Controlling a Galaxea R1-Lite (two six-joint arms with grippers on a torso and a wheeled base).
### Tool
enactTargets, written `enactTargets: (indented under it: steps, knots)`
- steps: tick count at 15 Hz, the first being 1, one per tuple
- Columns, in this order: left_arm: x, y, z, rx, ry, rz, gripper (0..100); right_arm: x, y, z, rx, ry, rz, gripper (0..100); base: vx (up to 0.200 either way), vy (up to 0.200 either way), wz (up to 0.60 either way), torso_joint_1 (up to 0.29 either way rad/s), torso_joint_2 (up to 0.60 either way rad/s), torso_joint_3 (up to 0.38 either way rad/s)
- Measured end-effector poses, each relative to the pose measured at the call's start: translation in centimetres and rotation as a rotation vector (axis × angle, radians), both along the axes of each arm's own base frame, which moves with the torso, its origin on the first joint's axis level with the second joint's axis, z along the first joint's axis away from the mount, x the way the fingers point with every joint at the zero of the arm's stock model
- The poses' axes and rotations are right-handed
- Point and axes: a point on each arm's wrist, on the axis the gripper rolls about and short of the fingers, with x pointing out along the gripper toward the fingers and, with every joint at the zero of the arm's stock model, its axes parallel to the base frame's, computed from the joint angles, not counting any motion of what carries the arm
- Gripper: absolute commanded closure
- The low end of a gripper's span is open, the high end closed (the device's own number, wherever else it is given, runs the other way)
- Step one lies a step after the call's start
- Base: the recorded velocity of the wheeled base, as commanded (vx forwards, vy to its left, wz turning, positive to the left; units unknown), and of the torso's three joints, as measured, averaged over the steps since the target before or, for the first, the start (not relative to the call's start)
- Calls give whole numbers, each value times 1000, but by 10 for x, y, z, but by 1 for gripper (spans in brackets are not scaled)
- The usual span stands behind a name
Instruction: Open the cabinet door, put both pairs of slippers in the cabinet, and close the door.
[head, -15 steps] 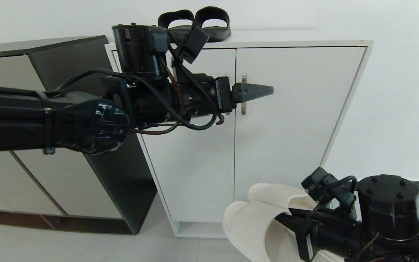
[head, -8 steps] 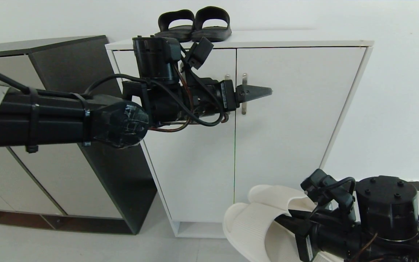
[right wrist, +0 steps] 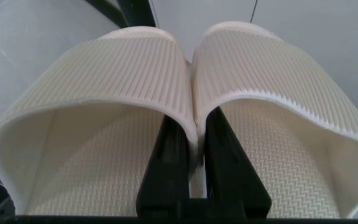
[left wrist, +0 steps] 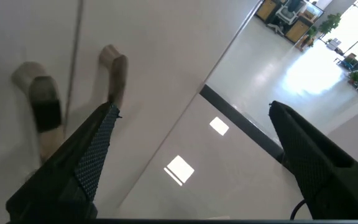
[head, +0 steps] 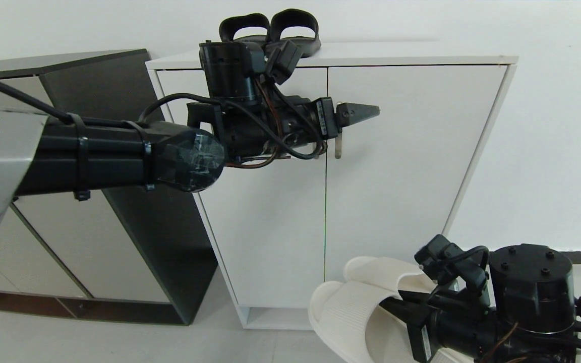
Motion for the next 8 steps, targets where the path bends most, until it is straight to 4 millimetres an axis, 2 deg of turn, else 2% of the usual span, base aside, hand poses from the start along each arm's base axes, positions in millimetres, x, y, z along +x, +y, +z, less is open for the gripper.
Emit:
enactTargets:
  steps: [8]
  knots:
    - [5,5,-3,5,7,23,0,0,0,0,0,-1,-3,100,0,0,0,0,0,0]
